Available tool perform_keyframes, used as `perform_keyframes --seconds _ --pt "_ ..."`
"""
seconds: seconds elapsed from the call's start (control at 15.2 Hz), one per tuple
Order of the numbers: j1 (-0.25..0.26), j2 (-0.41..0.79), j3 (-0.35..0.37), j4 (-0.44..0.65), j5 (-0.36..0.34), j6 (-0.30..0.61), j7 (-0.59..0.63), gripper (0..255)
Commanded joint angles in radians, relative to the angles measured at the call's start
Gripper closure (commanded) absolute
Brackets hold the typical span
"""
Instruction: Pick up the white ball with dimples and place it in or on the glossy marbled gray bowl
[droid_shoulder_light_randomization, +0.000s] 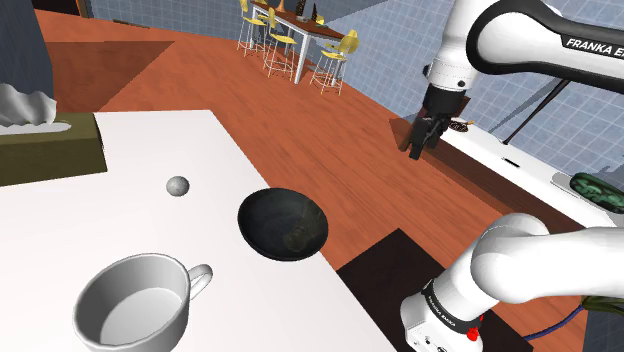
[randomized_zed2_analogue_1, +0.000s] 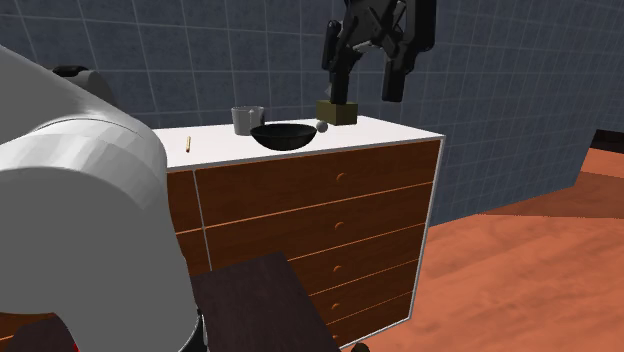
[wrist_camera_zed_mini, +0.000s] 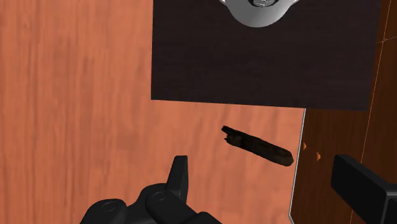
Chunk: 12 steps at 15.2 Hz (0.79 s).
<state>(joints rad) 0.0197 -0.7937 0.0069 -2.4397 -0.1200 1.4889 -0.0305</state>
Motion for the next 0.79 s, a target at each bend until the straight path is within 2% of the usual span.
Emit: perform_keyframes --seconds 0.0,0.73 --pt "0.000 0.000 0.000 0.000 0.000 0.000 0.000 0" --pt "0.081 0.166 0.194 0.023 0.186 0.196 0.249 0"
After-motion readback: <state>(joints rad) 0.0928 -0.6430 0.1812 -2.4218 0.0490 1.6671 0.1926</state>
